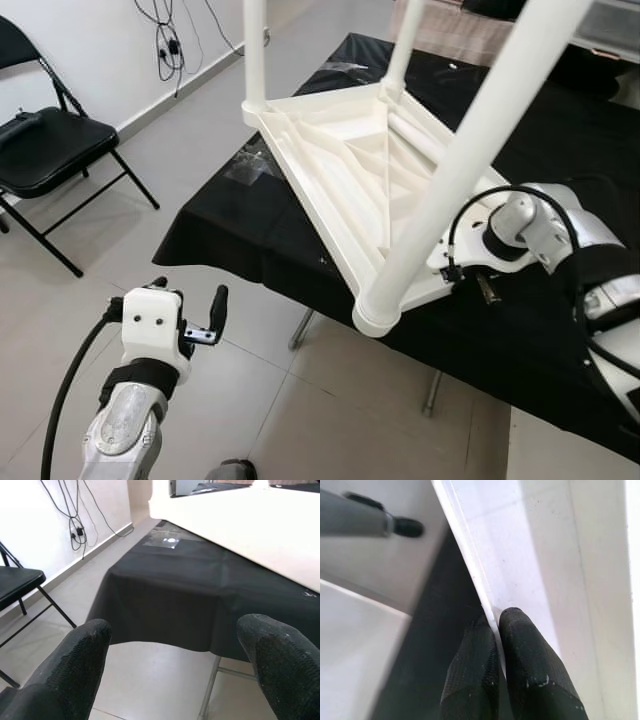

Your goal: Building children table

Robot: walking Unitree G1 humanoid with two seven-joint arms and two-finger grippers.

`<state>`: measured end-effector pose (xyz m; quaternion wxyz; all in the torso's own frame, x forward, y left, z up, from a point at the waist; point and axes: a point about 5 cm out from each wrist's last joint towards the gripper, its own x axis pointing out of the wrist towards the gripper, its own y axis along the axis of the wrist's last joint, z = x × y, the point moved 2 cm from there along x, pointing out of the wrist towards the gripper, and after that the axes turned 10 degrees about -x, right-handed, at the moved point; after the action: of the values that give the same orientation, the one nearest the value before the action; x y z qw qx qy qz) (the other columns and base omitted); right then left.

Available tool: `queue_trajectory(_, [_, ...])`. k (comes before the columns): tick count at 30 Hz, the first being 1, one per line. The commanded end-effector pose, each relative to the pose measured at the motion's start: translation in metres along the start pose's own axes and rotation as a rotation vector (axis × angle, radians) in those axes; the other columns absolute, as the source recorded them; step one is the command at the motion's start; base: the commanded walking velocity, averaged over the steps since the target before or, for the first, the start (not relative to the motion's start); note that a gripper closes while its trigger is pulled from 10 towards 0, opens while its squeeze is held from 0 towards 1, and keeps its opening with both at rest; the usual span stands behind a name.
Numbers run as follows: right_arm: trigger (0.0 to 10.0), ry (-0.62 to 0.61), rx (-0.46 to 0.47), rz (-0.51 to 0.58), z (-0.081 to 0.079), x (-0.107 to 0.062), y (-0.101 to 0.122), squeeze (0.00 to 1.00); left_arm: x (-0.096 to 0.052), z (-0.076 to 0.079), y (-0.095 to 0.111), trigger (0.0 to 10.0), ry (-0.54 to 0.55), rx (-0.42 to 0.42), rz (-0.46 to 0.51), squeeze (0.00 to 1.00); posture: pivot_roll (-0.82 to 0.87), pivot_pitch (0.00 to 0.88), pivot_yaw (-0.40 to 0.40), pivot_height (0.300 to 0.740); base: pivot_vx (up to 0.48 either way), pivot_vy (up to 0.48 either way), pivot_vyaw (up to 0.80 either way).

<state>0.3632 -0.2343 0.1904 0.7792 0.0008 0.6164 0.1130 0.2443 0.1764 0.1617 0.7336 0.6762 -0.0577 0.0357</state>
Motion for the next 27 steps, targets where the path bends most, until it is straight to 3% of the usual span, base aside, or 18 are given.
queue_trajectory(1, [0.0, 0.094, 0.142, 0.04, -0.019, 0.01, -0.014, 0.0, -0.001, -0.002, -0.006, 10.0, -0.005, 0.026, -0.028, 0.0, 0.04, 0.151, -0.1, 0.74, 0.0, 0.0, 0.0])
queue_trajectory(6, [0.0, 0.12, 0.206, 0.13, -0.036, 0.016, -0.002, 0.0, 0.0, 0.0, -0.006, 10.0, -0.018, 0.033, -0.028, 0.0, 0.04, 0.147, -0.096, 0.74, 0.0, 0.0, 0.0])
queue_trajectory(8, [0.0, 0.159, 0.225, 0.231, -0.049, 0.027, 0.024, 0.0, 0.001, -0.001, -0.006, 10.0, -0.021, 0.036, -0.028, 0.0, 0.04, 0.147, -0.093, 0.74, 0.0, 0.0, 0.0])
queue_trajectory(11, [0.0, 0.166, 0.234, 0.273, -0.052, 0.031, 0.036, 0.0, 0.001, -0.001, -0.006, 10.0, -0.021, 0.037, -0.027, 0.0, 0.04, 0.147, -0.093, 0.74, 0.0, 0.0, 0.0])
queue_trajectory(12, [0.0, 0.123, 0.285, 0.345, -0.045, 0.043, 0.062, 0.0, 0.001, 0.0, -0.006, 10.0, -0.022, 0.038, -0.026, 0.0, 0.04, 0.148, -0.093, 0.74, 0.0, 0.0, 0.0])
queue_trajectory(15, [0.0, 0.103, 0.309, 0.361, -0.043, 0.045, 0.07, 0.0, 0.001, 0.0, -0.005, 10.0, -0.022, 0.039, -0.025, 0.0, 0.04, 0.148, -0.094, 0.74, 0.0, 0.0, 0.0])
queue_trajectory(19, [0.0, -0.037, 0.379, 0.417, -0.021, 0.052, 0.1, 0.0, 0.002, 0.0, -0.005, 10.0, -0.019, 0.041, -0.022, 0.0, 0.05, 0.15, -0.099, 0.74, 0.0, 0.0, 0.0])
queue_trajectory(22, [0.0, -0.077, 0.392, 0.429, -0.015, 0.052, 0.107, 0.0, 0.002, 0.0, -0.005, 10.0, -0.017, 0.041, -0.021, 0.0, 0.05, 0.15, -0.099, 0.74, 0.0, 0.0, 0.0])
queue_trajectory(23, [0.0, -0.133, 0.414, 0.449, -0.009, 0.05, 0.115, 0.0, 0.002, 0.0, -0.005, 10.0, -0.017, 0.042, -0.021, 0.0, 0.05, 0.15, -0.098, 0.74, 0.0, 0.0, 0.0])
queue_trajectory(24, [0.0, -0.257, 0.503, 0.531, 0.008, 0.041, 0.136, 0.0, 0.002, 0.0, -0.006, 10.0, -0.019, 0.041, -0.023, 0.0, 0.04, 0.148, -0.097, 0.74, 0.0, 0.0, 0.0])
queue_trajectory(26, [0.0, -0.294, 0.535, 0.572, 0.015, 0.036, 0.145, 0.0, 0.002, 0.001, -0.006, 10.0, -0.02, 0.04, -0.023, 0.0, 0.04, 0.148, -0.097, 0.74, 0.0, 0.0, 0.0])
queue_trajectory(27, [2.0, -0.33, 0.551, 0.625, 0.021, 0.031, 0.156, 0.0, 0.002, 0.002, -0.006, 10.0, -0.022, 0.039, -0.022, 0.0, 0.04, 0.148, -0.097, 0.74, 0.0, 0.0, 0.0])
